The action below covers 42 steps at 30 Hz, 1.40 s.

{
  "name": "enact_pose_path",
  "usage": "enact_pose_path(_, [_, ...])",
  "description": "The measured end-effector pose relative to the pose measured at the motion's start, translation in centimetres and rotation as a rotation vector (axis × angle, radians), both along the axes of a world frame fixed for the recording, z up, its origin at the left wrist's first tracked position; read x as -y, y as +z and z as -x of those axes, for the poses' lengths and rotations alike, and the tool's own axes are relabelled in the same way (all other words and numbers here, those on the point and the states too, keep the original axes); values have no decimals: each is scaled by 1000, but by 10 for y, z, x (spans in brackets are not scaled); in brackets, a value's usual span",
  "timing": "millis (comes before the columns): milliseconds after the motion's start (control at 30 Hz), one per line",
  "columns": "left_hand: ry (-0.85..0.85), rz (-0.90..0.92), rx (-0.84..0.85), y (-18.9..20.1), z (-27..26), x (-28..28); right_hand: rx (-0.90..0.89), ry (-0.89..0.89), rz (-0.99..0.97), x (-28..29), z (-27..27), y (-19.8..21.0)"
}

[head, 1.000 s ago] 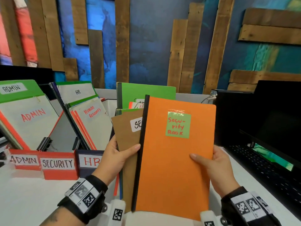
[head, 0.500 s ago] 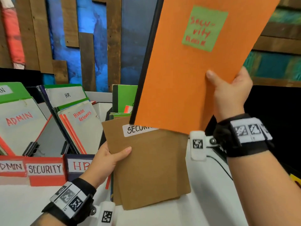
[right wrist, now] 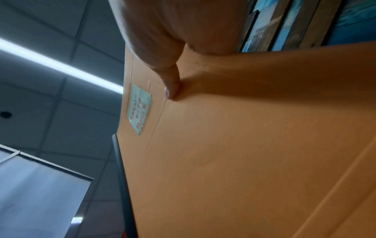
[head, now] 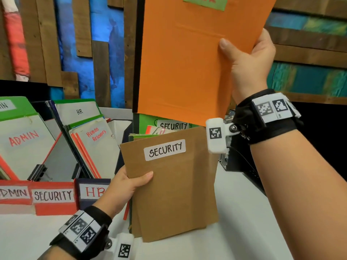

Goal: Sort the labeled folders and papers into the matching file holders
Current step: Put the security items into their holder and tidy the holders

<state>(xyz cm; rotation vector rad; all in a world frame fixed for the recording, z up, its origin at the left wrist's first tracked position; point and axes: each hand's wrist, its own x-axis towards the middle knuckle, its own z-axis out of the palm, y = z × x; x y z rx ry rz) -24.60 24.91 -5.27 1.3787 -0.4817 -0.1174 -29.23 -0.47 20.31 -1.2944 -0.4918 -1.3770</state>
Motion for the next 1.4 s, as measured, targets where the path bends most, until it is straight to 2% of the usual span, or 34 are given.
enact_pose_path(200, [5, -1, 6, 0, -1, 0, -76, 63, 137, -11, 6, 12])
enact_pose_path(333, [2, -12, 24, 0, 2, 0, -236, 105, 195, -18, 2, -11])
enact_pose_path(467, [-8, -29, 45, 0, 5, -1, -379, 113, 166, -23, -9, -43])
enact_pose_path(600, [6, -54, 88, 1, 6, -1, -495, 167, 52, -30, -16, -64])
enact_pose_path(700, [17, -49, 117, 2, 5, 0, -548, 24, -16, -30, -17, -74])
enact_pose_path(800, [22, -33, 119, 1, 5, 1, -512, -106, -7, -31, -12, -87])
enact_pose_path(1000, [80, -38, 130, -4, 2, 2, -534, -379, 199, -33, 13, -128])
enact_pose_path(1100, [86, -62, 149, -4, 3, 1, -688, -665, 337, -33, 16, -142])
enact_pose_path(1133, [87, -68, 152, -4, 3, 1, -743, -709, 351, -33, 16, -145])
enact_pose_path(1167, [85, -71, 154, -4, 4, 2, -764, -698, 339, -32, 14, -146])
enact_pose_path(1267, [81, -78, 152, -3, 5, 2, -644, -516, 234, -27, 11, -145])
enact_pose_path(1400, [81, -77, 148, -4, 4, 3, -542, -428, 51, -20, 14, -137])
